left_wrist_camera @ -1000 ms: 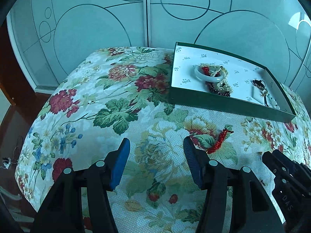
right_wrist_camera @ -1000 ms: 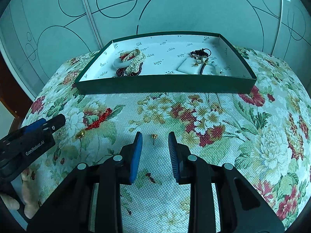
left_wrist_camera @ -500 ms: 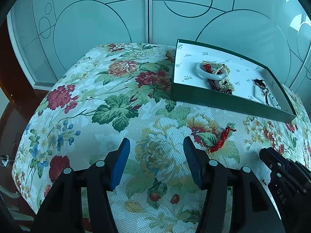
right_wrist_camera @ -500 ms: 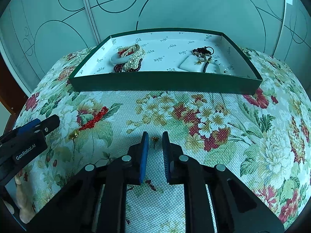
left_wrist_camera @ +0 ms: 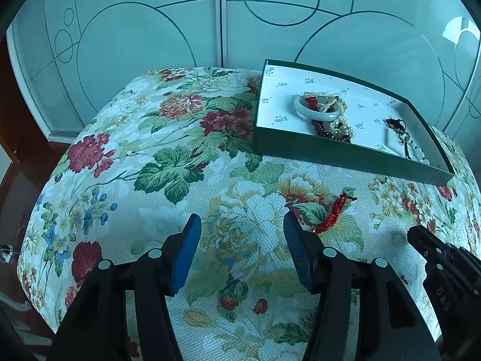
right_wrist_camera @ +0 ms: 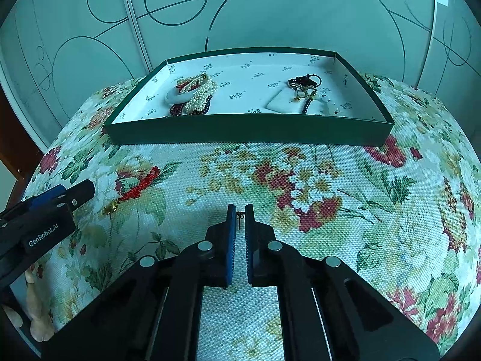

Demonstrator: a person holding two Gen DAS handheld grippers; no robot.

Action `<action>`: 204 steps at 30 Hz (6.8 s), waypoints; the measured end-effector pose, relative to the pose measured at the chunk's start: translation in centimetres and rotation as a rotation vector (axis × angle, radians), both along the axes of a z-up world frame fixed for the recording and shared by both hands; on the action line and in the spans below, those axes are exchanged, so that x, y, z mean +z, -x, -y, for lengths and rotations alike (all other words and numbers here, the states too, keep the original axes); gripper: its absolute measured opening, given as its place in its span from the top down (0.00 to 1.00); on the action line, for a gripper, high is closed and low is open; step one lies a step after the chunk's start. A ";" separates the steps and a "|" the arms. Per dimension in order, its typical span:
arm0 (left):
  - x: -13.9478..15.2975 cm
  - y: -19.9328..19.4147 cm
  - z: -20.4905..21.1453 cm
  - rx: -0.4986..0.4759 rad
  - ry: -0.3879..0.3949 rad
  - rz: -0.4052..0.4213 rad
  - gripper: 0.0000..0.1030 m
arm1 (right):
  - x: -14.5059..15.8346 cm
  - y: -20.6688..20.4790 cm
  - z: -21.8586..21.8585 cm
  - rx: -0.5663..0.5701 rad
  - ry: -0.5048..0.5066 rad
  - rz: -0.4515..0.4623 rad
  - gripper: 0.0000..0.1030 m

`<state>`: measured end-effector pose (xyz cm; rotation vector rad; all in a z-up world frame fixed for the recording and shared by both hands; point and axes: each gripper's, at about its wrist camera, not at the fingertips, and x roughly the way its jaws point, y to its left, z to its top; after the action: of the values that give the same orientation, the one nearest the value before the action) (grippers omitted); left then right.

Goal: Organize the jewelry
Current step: 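Grasp the red coral strand with the left tool while the right tool grasps the gold earring, then carry the coral strand and earring over the green box with both tools, then open both tools to release the coral strand and earring into the box, then withdraw both open tools from the box back over the table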

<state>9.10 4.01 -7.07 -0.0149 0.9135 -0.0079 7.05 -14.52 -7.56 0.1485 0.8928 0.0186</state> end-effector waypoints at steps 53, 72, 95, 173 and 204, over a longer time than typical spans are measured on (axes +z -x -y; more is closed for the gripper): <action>-0.8 -1.7 6.5 -0.209 -0.050 -0.007 0.94 | 0.0 1.3 4.2 -0.059 -0.094 0.012 0.94; 5.5 -0.9 6.4 -0.207 -0.010 0.119 0.94 | 3.6 2.0 4.9 -0.054 -0.097 0.083 0.94; 9.1 -8.3 10.5 -0.229 0.003 0.198 0.94 | 8.4 -5.6 7.5 -0.075 -0.072 0.190 0.94; 9.6 -3.4 9.3 -0.134 -0.041 0.153 0.23 | 9.6 -2.0 7.2 -0.134 -0.067 0.156 0.57; 12.8 1.0 7.5 -0.104 -0.005 0.195 0.21 | 12.6 2.9 6.0 -0.129 -0.029 0.218 0.36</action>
<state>8.14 -3.44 5.74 0.0374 0.7186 -0.1017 4.17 -20.49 5.02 0.2261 0.6639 -0.0712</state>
